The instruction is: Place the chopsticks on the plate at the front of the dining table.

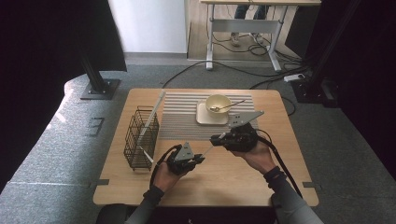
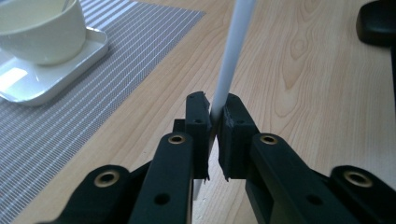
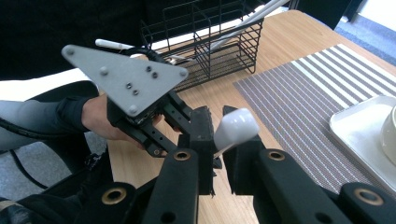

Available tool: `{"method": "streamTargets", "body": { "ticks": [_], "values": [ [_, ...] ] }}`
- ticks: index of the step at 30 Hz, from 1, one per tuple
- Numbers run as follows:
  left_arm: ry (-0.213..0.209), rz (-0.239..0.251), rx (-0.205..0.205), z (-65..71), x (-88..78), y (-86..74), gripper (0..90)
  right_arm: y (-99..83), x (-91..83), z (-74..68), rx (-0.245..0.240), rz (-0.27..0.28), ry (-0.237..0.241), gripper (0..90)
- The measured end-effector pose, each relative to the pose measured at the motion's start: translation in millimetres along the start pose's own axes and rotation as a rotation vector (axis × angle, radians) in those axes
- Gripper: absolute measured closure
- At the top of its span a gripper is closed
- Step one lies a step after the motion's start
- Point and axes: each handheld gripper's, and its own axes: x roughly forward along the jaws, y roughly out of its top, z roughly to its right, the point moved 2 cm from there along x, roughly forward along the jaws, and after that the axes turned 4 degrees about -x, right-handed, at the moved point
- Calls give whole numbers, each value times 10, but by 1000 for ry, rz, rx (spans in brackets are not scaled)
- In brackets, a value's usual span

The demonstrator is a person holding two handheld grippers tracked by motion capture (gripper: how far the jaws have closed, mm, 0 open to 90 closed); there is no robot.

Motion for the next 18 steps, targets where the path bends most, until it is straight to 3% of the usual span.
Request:
{"method": "streamTargets", "body": {
  "ticks": [4, 7, 13, 16, 18],
  "values": [
    [8, -1, 36, 43, -1, -2, 852, -22, 0, 68, 35, 14, 13, 814],
    [5, -8, 17, 53, -1, 4, 858, -49, 7, 140, 59, 23, -2, 764],
    [-2, -39, -11, 52, 21, -2, 859, -65, 59, 224, 73, 21, -150, 392],
    [-5, -51, -12, 66, 34, -6, 859, -60, 101, 259, 70, 37, -239, 273],
    [-9, -52, -13, 72, 33, -7, 859, -70, 136, 275, 50, 21, -300, 250]
  ]
}}
